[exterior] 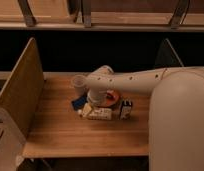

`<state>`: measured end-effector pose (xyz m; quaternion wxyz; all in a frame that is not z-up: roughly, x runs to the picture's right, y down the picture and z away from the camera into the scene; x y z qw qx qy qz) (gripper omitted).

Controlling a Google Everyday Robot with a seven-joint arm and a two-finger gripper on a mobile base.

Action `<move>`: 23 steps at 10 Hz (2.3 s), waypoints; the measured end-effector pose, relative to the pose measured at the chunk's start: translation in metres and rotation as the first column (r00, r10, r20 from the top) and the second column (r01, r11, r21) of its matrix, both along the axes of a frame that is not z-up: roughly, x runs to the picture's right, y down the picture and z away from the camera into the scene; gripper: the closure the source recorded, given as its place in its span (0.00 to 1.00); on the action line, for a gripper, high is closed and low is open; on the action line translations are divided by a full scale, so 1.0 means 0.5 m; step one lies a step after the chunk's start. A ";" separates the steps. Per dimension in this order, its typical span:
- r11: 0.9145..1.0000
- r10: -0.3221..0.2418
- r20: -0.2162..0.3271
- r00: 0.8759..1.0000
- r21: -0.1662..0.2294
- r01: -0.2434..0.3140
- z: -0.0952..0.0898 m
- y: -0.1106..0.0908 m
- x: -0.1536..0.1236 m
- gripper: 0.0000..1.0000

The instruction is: Knock the eraser over

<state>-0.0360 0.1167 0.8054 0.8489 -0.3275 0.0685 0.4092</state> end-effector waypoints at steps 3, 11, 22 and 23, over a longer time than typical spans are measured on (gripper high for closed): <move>1.000 0.000 0.000 1.000 0.000 0.000 0.000 0.000 0.000 0.20; 1.000 0.000 0.000 1.000 0.000 0.000 0.000 0.000 0.000 0.47; 0.987 -0.063 -0.379 0.923 -0.160 0.002 -0.125 0.111 0.203 1.00; 0.984 -0.059 -0.438 0.897 -0.177 -0.022 -0.147 0.118 0.238 1.00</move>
